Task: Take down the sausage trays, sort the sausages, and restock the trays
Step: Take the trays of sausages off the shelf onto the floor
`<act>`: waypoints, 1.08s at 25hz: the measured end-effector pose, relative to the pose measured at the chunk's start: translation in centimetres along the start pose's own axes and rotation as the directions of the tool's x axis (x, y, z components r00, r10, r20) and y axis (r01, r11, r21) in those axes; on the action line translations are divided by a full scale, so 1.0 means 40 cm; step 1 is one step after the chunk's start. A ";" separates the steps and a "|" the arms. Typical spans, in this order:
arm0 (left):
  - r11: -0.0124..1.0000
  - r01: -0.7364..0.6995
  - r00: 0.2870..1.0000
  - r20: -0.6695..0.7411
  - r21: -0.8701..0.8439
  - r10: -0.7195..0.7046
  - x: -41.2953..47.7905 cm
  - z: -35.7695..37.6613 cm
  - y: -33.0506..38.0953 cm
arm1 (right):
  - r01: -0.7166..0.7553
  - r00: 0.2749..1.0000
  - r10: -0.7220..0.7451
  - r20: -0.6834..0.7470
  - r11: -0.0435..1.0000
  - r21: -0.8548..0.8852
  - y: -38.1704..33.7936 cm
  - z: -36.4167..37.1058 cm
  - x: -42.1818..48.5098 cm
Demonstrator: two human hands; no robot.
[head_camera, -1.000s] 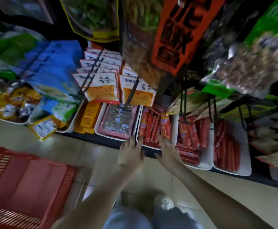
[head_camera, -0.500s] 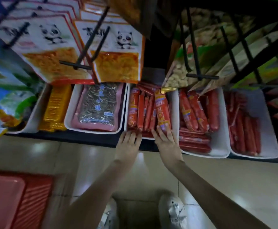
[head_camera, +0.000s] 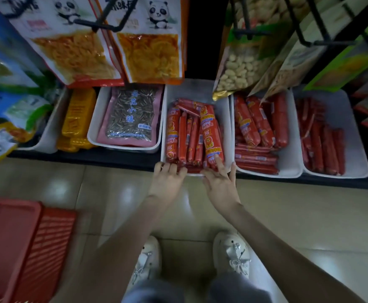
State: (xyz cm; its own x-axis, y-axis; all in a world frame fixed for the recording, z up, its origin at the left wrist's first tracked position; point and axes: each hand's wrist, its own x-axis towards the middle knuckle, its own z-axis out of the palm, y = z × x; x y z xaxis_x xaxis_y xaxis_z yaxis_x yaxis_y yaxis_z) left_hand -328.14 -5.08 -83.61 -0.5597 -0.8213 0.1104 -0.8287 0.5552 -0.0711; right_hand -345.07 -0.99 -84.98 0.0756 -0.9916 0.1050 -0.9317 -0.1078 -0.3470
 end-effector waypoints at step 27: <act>0.464 0.771 0.635 0.568 -0.436 -0.523 -0.037 -0.056 0.006 | -0.555 0.826 0.499 0.261 0.642 0.529 -0.064 -0.081 -0.044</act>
State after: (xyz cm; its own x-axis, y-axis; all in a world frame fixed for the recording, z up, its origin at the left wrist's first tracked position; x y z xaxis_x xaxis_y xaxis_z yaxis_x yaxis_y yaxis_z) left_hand -327.49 -3.43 -81.58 0.0762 -0.8868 -0.4558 -0.8149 -0.3188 0.4840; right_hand -343.97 1.26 -81.26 -0.3101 -0.8918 -0.3295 -0.4520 0.4432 -0.7741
